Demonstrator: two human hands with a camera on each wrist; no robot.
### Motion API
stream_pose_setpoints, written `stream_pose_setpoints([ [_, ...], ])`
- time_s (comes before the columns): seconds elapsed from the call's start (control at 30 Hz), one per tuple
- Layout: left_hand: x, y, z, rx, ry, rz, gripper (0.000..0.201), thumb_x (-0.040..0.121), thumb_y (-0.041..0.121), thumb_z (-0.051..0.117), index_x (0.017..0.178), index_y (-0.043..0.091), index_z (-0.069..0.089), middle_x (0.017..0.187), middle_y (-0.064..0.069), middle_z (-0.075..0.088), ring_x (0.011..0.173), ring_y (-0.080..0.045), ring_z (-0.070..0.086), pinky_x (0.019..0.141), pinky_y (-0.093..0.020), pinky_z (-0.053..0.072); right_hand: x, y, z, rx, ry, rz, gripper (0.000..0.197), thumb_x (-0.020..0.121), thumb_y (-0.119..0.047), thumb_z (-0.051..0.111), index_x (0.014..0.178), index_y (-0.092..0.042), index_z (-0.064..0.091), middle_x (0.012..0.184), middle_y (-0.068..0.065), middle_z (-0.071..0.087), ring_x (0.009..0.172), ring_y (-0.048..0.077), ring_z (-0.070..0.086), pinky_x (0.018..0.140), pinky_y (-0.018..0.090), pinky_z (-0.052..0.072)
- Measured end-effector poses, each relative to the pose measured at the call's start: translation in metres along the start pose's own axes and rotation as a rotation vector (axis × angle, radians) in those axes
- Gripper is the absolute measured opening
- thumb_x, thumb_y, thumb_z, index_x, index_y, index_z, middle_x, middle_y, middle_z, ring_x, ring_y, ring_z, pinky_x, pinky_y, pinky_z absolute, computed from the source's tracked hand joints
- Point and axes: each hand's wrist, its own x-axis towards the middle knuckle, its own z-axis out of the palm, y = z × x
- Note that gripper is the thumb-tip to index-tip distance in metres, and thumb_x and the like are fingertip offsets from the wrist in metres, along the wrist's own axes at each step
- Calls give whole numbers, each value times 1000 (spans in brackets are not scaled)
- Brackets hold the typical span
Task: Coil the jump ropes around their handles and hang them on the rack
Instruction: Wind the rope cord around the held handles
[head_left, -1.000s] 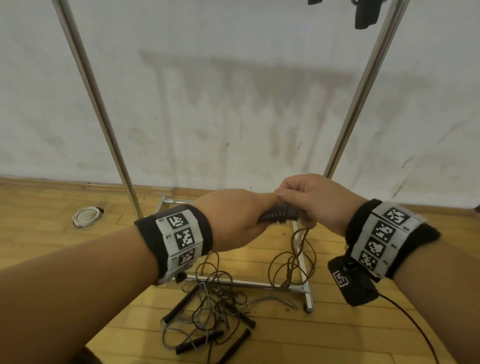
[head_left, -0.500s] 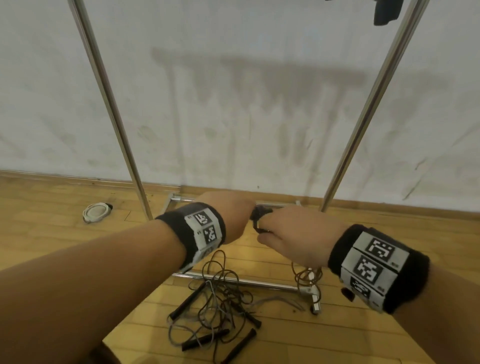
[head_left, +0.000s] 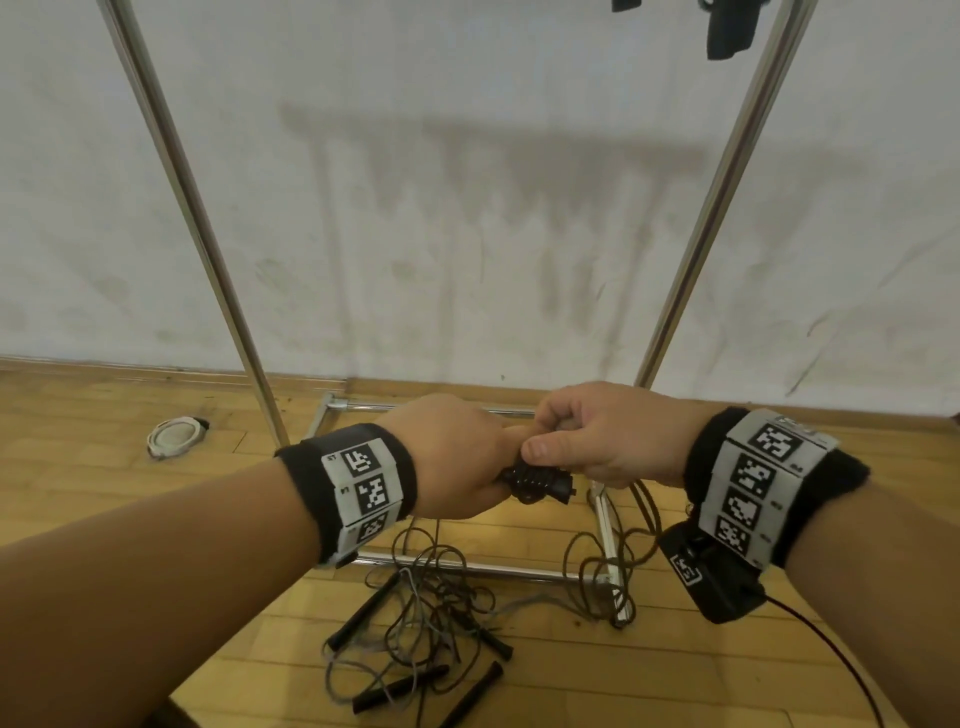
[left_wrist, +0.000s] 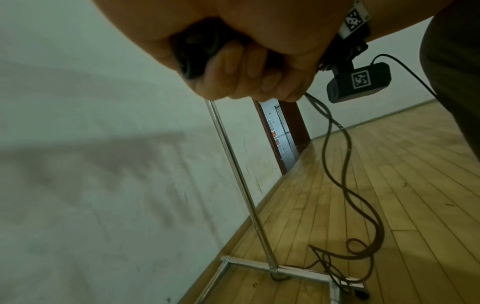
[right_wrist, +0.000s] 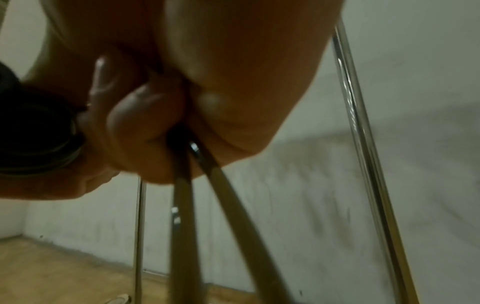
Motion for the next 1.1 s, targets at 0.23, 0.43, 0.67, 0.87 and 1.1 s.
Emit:
stream_pose_setpoints([
  [0.23, -1, -8, -1, -42, 296, -24, 42, 91, 55, 38, 115, 25, 54, 91, 11, 60, 75, -21, 64, 61, -31, 41, -5, 1, -1, 157, -115, 9, 48, 95, -44, 57, 122, -5, 68, 85, 7, 74, 42, 12, 30, 41, 25, 18],
  [0.43, 8, -23, 2, -175, 669, -259, 70, 76, 42, 78, 137, 17, 53, 138, -5, 55, 125, -28, 51, 106, -44, 41, -6, 9, -4, 221, 262, -14, 33, 96, -43, 64, 93, -14, 81, 56, 8, 47, 46, 20, 25, 49, 33, 18],
  [0.67, 16, -2, 5, -1447, 342, -375, 73, 83, 47, 80, 143, 23, 47, 123, 3, 71, 99, -14, 76, 86, -34, 63, 5, 6, 6, 20, 652, -62, 33, 98, -51, 59, 90, -27, 80, 65, -20, 70, 65, -8, 63, 65, 25, 42],
  [0.87, 16, 0, 8, -1850, 268, -231, 53, 87, 11, 84, 133, 5, 58, 123, -25, 70, 104, -37, 76, 91, -43, 62, 11, -7, 23, -20, 652, -65, 44, 99, -55, 54, 87, -21, 80, 78, 3, 76, 79, 23, 71, 77, 43, 58],
  [1.1, 3, -16, 6, -1913, 48, -217, 46, 93, -18, 61, 135, -1, 58, 115, -27, 71, 105, -43, 75, 88, -43, 65, 7, -14, 18, -379, 449, -111, 48, 103, -49, 50, 74, -22, 75, 64, -10, 68, 61, 5, 62, 60, 20, 45],
])
